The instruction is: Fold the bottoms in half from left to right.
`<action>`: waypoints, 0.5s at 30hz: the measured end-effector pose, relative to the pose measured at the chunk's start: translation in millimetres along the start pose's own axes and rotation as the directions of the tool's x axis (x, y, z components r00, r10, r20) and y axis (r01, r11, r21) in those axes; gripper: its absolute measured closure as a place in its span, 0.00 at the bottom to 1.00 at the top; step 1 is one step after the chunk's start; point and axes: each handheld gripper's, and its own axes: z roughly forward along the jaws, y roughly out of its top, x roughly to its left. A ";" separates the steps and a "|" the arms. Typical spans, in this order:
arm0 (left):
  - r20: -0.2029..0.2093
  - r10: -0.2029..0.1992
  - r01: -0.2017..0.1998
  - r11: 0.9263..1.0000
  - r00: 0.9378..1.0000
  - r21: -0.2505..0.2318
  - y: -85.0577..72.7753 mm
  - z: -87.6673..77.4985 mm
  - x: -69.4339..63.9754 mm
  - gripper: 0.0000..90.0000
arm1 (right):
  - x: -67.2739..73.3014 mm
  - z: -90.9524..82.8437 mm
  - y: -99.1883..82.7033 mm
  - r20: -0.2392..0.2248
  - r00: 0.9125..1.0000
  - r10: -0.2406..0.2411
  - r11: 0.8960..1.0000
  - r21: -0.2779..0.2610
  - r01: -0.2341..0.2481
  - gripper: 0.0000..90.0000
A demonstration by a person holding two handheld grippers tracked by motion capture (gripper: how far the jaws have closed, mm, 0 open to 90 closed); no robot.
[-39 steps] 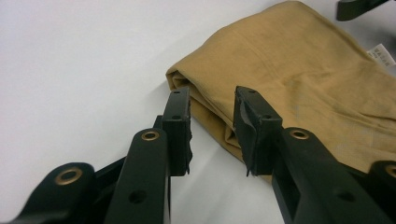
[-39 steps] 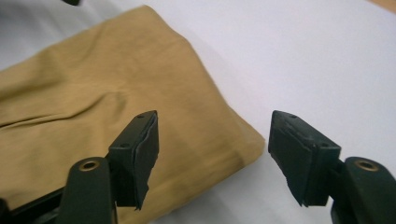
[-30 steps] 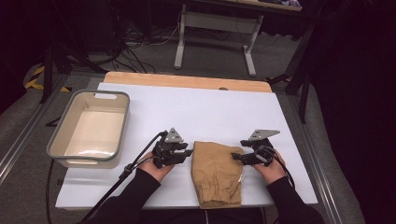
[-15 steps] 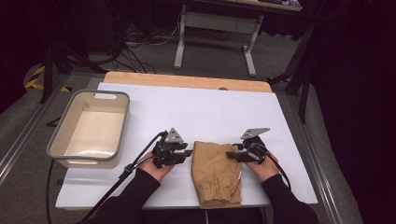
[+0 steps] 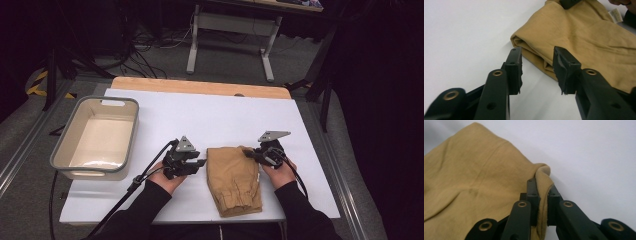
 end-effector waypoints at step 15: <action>0.053 -0.077 0.076 0.997 0.996 0.032 17.9 24.3 14.4 0.37 | -15.2 -24.2 -17.3 0.067 0.995 0.077 0.991 -0.117 -0.069 0.31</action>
